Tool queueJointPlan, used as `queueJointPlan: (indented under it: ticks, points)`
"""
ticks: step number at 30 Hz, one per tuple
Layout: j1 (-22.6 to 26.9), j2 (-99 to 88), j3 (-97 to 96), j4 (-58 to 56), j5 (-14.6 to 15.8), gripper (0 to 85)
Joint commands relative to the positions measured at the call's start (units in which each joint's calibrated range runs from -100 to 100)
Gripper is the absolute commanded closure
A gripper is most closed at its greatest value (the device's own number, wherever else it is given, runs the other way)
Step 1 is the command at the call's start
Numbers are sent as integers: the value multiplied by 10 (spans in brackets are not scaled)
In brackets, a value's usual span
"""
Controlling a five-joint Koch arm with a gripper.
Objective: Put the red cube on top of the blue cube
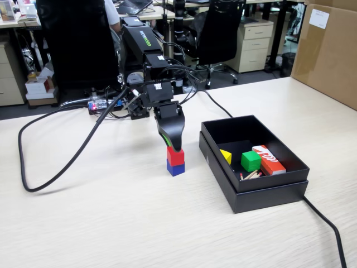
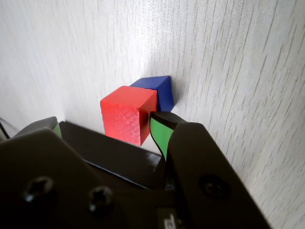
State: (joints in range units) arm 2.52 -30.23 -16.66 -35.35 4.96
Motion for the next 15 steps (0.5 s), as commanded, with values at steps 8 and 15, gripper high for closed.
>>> queueJointPlan:
  ticks: [8, 15]
  points:
    - [0, -118, -28, -14, -13, 363]
    - [-10, -224, -84, -15, -24, 360]
